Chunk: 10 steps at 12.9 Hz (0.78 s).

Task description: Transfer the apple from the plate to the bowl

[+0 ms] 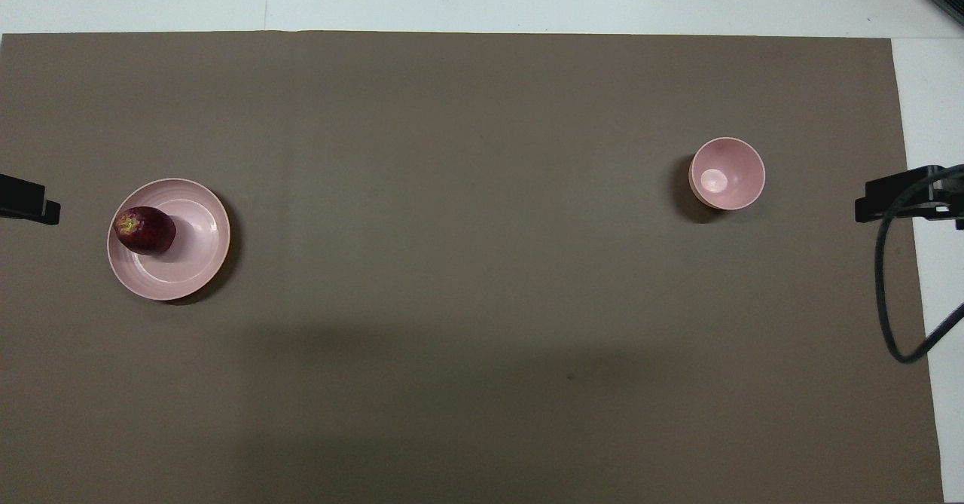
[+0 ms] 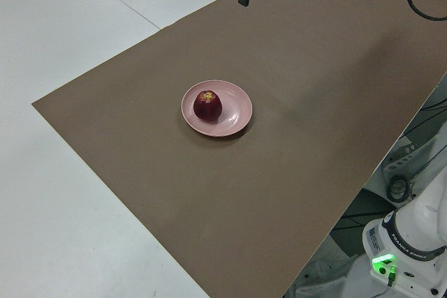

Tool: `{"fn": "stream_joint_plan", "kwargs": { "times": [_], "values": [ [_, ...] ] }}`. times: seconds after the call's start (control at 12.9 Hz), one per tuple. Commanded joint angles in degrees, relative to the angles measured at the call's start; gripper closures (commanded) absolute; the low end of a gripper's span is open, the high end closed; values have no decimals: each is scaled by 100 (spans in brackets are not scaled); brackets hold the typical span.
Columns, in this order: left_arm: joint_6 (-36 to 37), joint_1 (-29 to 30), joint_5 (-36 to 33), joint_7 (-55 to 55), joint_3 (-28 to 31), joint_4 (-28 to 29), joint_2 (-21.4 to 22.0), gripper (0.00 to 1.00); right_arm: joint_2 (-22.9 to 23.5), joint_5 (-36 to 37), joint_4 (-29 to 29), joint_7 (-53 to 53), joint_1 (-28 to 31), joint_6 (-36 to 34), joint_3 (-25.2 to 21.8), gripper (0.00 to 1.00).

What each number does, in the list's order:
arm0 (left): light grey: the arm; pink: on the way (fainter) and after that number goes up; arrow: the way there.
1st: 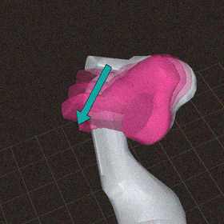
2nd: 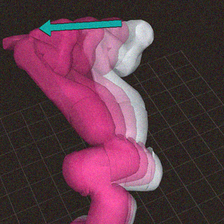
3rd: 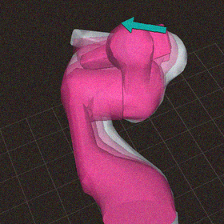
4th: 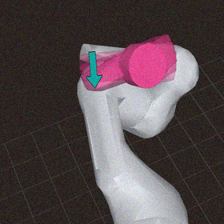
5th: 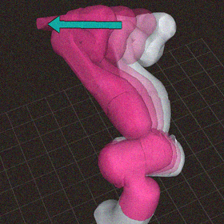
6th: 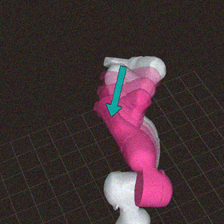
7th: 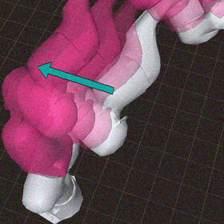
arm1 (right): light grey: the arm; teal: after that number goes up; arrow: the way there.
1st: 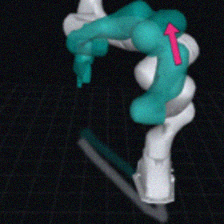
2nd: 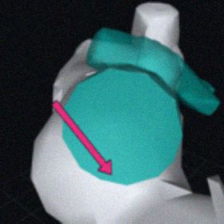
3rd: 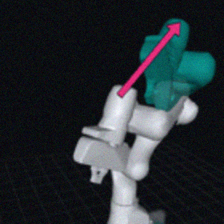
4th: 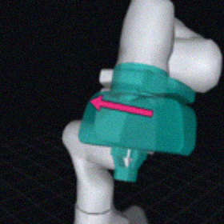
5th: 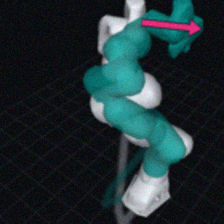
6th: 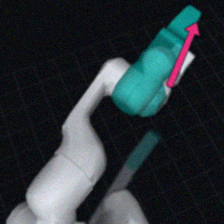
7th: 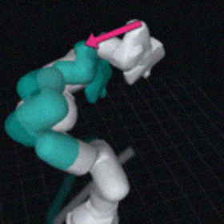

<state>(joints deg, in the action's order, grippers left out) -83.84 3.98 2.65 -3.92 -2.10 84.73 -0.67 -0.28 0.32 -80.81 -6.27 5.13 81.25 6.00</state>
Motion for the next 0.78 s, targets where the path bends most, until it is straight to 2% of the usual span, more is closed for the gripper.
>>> {"fn": "stream_joint_plan", "kwargs": {
  "times": [0.0, 0.7],
  "values": [
    [-9, -73, 8, -47, 61, 113, 119, 0, 37, -120, 100, 108, 76, -83, 24, 0],
    [-9, -37, 16, 5, 70, 167, 172, 0, 37, -120, 100, 108, 76, -83, 24, 0]
  ]
}}
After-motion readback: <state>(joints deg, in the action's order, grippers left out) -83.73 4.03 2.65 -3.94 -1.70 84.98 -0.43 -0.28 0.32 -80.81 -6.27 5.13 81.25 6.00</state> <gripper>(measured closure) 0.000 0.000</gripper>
